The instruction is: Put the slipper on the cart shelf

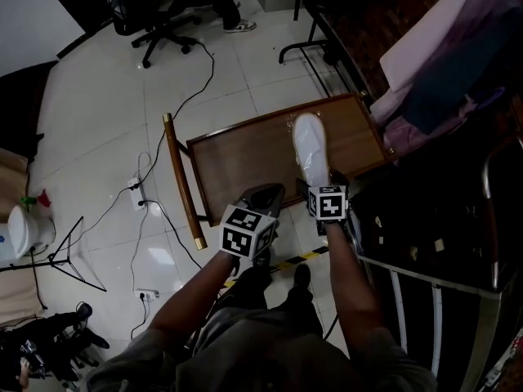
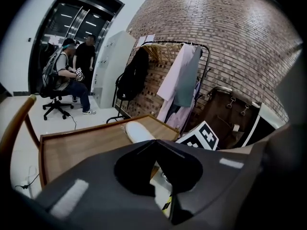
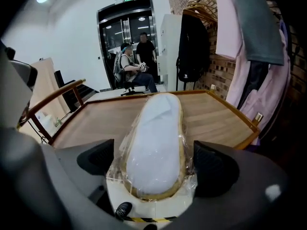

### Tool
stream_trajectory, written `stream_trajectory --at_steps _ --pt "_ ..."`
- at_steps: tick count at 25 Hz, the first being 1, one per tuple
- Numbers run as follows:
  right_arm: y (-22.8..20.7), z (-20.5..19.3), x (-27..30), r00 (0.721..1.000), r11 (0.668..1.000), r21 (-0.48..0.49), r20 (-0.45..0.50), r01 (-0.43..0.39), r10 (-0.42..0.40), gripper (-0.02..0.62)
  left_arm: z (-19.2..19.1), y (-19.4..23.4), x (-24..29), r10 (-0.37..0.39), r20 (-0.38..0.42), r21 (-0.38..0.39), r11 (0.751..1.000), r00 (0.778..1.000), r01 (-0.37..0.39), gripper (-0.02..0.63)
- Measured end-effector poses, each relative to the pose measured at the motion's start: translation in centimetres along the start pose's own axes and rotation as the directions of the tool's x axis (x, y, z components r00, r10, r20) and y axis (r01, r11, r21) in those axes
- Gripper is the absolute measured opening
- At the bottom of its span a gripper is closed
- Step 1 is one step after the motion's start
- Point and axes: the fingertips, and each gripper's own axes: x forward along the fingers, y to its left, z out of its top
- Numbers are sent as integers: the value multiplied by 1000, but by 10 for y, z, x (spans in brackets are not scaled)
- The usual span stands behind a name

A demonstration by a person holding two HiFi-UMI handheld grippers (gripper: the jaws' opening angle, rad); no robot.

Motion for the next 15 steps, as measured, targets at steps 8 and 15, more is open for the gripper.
stream_trajectory --at_steps 8,15 --pt "-9 -13 14 995 998 -13 -67 67 -68 407 -6 9 -9 2 0 -19 1000 1000 -2 8" --pt "-6 -6 -5 998 997 49 -45 51 -49 400 1 9 -6 -5 13 -6 1000 1000 5 8"
